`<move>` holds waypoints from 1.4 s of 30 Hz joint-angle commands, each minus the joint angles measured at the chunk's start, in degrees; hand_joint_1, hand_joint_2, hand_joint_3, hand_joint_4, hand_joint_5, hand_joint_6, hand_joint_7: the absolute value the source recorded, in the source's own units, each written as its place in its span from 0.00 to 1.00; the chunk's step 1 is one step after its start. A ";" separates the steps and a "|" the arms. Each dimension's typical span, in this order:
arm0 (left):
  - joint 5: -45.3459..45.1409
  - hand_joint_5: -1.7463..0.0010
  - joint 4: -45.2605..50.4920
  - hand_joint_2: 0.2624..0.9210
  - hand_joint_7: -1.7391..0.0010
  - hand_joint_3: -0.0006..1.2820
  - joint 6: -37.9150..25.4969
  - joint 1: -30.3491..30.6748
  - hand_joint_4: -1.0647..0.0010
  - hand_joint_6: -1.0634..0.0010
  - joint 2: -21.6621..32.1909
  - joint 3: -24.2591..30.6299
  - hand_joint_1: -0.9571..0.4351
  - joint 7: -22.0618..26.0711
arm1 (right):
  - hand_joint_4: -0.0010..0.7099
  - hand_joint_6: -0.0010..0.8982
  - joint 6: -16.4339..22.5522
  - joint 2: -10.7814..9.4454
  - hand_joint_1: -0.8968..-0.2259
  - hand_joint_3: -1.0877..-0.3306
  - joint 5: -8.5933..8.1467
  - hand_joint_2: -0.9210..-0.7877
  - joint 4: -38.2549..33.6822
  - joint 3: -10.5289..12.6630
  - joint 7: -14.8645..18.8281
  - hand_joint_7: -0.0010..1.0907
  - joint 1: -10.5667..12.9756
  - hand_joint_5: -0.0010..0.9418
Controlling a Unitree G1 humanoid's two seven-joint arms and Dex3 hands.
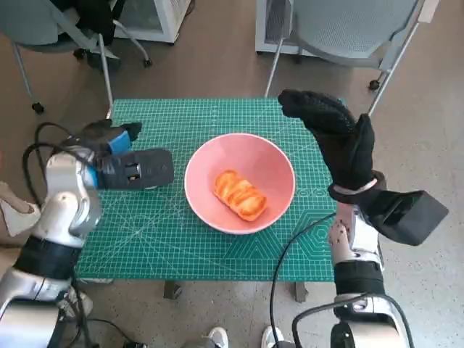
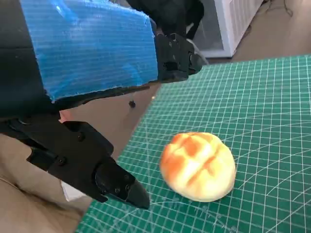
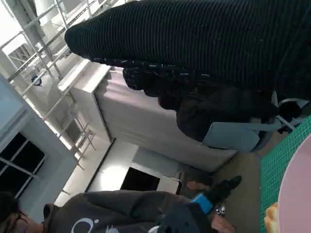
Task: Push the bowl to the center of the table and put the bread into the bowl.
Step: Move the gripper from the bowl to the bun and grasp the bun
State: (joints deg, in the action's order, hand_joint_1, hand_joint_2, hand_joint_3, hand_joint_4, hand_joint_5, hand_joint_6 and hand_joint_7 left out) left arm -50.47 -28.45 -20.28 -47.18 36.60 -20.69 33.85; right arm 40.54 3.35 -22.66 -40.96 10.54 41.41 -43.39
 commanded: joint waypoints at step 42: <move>5.30 1.00 -41.87 0.62 1.00 0.00 9.44 -18.20 1.00 0.91 -12.81 -8.94 0.49 -10.90 | 0.12 0.00 0.03 0.61 0.34 0.27 1.23 0.00 1.07 0.09 -1.32 0.28 2.83 0.00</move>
State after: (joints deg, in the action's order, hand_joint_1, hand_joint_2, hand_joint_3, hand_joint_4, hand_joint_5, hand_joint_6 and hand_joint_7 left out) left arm -46.01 -69.29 -11.08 -64.07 24.30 -29.19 23.10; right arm 40.65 3.78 -22.05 -39.95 10.79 40.63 -42.08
